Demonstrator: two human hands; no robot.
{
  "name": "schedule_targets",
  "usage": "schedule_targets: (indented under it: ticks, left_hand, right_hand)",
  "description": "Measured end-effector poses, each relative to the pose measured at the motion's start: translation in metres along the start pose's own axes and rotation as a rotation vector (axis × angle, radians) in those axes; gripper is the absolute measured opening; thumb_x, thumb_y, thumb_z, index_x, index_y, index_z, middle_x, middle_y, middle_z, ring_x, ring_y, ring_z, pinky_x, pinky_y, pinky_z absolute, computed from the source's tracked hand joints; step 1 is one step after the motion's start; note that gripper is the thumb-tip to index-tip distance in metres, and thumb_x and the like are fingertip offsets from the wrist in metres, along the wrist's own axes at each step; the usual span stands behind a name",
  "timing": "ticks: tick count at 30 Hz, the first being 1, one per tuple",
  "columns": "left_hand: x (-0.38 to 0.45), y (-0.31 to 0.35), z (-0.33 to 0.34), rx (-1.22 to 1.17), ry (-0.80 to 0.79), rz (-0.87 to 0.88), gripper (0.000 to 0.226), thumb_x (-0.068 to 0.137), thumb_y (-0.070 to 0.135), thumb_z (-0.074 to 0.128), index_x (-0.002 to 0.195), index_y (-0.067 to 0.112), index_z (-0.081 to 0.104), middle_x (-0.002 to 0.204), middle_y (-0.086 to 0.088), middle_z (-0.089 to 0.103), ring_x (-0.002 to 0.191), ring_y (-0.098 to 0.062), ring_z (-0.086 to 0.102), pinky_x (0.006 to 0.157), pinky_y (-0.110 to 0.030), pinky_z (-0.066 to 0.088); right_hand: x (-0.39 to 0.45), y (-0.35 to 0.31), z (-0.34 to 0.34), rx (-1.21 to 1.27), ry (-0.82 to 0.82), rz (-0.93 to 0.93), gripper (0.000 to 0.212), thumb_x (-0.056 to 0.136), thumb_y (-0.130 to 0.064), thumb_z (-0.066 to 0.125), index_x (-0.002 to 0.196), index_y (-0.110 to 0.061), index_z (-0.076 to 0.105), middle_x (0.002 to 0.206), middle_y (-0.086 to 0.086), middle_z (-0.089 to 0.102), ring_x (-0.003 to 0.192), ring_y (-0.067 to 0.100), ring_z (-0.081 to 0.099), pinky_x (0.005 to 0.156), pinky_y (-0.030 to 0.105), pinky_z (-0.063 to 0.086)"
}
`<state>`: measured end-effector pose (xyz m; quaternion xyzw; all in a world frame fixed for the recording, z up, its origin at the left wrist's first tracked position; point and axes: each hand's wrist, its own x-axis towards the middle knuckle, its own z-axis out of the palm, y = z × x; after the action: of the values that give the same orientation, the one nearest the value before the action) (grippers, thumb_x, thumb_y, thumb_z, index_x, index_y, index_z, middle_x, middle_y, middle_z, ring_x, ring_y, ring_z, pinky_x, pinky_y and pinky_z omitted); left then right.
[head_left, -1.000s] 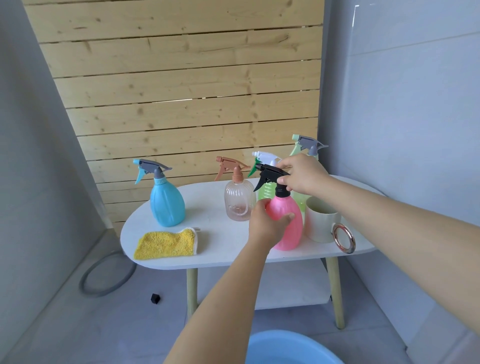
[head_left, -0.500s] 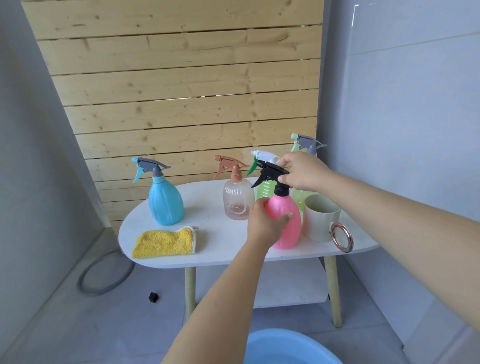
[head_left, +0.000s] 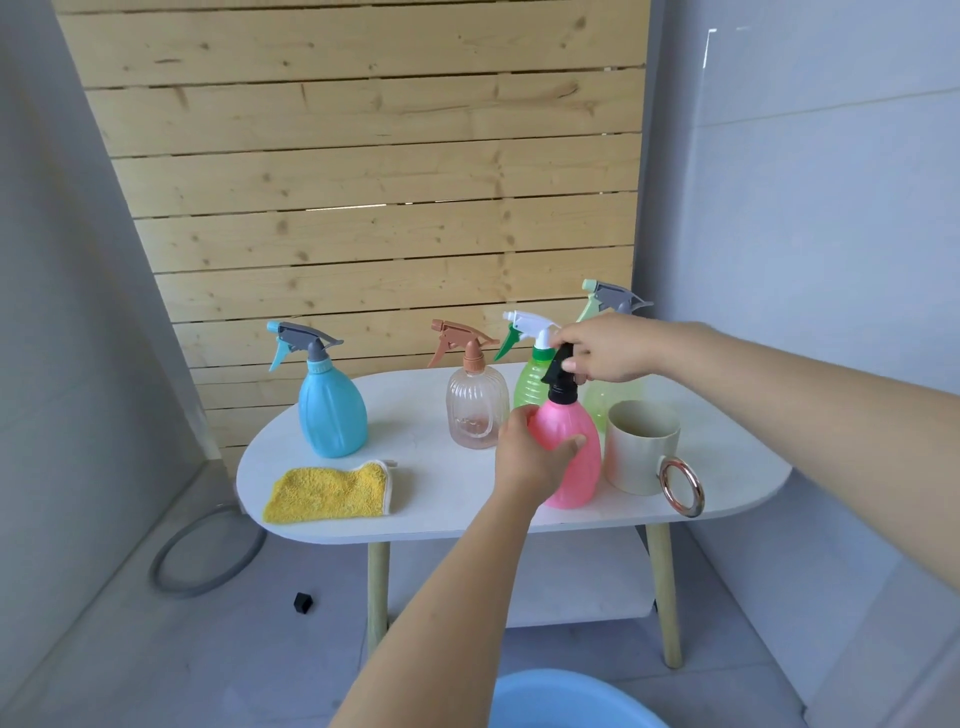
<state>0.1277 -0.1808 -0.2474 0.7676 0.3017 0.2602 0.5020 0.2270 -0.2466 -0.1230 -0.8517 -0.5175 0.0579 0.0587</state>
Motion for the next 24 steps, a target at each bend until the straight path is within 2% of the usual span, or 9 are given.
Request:
schedule_targets:
  ticks: [3,7,11,13,15,18,20,22,24]
  left_hand:
    - [0.001,-0.001,0.001,0.001,-0.001,0.001,0.068,0.079,0.028,0.076,0.136,0.014,0.041,0.132,-0.001,0.048,0.119,-0.019,0.048,0.098,-0.033,0.043]
    - [0.001,-0.002,0.0,-0.003,-0.01,-0.001,0.068,0.08,0.029,0.075,0.136,0.015,0.04,0.132,-0.001,0.047,0.12,-0.019,0.048,0.098,-0.033,0.043]
    - [0.002,-0.002,0.0,-0.004,-0.01,-0.003,0.069,0.08,0.03,0.075,0.137,0.015,0.04,0.133,-0.001,0.047,0.122,-0.02,0.047,0.099,-0.034,0.042]
    - [0.002,-0.003,0.001,-0.008,-0.004,0.001,0.068,0.08,0.029,0.075,0.137,0.014,0.04,0.133,-0.001,0.047,0.121,-0.019,0.047,0.099,-0.033,0.042]
    - [0.003,-0.003,0.002,-0.008,-0.001,0.005,0.067,0.08,0.028,0.075,0.136,0.014,0.041,0.133,-0.002,0.047,0.121,-0.019,0.047,0.099,-0.032,0.042]
    - [0.004,-0.004,0.002,-0.002,0.001,0.0,0.067,0.08,0.027,0.075,0.136,0.015,0.04,0.133,-0.001,0.047,0.122,-0.02,0.047,0.099,-0.033,0.042]
    - [0.003,-0.003,0.001,-0.006,-0.002,-0.007,0.065,0.08,0.027,0.075,0.134,0.015,0.042,0.128,0.0,0.048,0.117,-0.019,0.049,0.093,-0.031,0.043]
    - [0.003,-0.003,0.002,-0.044,-0.003,-0.013,0.063,0.08,0.027,0.075,0.133,0.016,0.042,0.118,0.005,0.047,0.107,-0.015,0.048,0.087,-0.027,0.04]
    - [0.003,-0.003,0.002,-0.073,-0.001,-0.018,0.064,0.08,0.026,0.076,0.133,0.016,0.042,0.114,0.007,0.046,0.105,-0.014,0.046,0.084,-0.025,0.036]
  right_hand:
    - [0.002,0.005,-0.005,-0.106,0.001,-0.043,0.034,0.096,-0.023,0.052,0.129,-0.021,0.055,0.092,-0.003,0.065,0.094,0.017,0.053,0.082,0.03,0.042]
    - [0.008,-0.003,-0.006,-0.386,0.16,-0.094,0.029,0.088,-0.048,0.057,0.114,-0.038,0.066,0.082,-0.01,0.039,0.1,0.015,0.036,0.084,0.032,0.036]
    - [0.014,-0.009,-0.01,-0.387,0.087,-0.033,0.035,0.088,-0.047,0.057,0.104,-0.02,0.071,0.076,-0.002,0.054,0.087,0.021,0.051,0.06,0.026,0.034]
    - [0.017,-0.008,-0.006,-0.272,0.105,-0.028,0.035,0.086,-0.043,0.063,0.114,-0.022,0.067,0.093,0.003,0.064,0.094,0.024,0.057,0.065,0.027,0.038]
    - [0.017,-0.008,-0.001,-0.131,0.164,-0.02,0.029,0.082,-0.041,0.068,0.107,-0.028,0.066,0.101,0.003,0.066,0.092,0.022,0.057,0.066,0.027,0.039]
    - [0.017,-0.008,-0.002,-0.034,0.127,-0.001,0.02,0.087,-0.037,0.063,0.08,-0.019,0.064,0.071,-0.001,0.064,0.067,0.017,0.059,0.053,0.023,0.039]
    - [0.017,-0.008,-0.008,0.207,-0.04,0.064,0.028,0.097,-0.032,0.049,0.091,-0.008,0.063,0.07,0.006,0.066,0.061,0.018,0.064,0.055,0.023,0.05]
    - [0.016,-0.003,-0.016,0.435,-0.217,0.11,0.032,0.102,-0.022,0.04,0.113,0.005,0.054,0.086,0.015,0.067,0.074,0.022,0.068,0.064,0.023,0.055]
    - [0.014,0.002,-0.019,0.506,-0.244,0.096,0.029,0.1,-0.011,0.042,0.122,0.007,0.048,0.09,0.017,0.066,0.077,0.021,0.068,0.064,0.022,0.056]
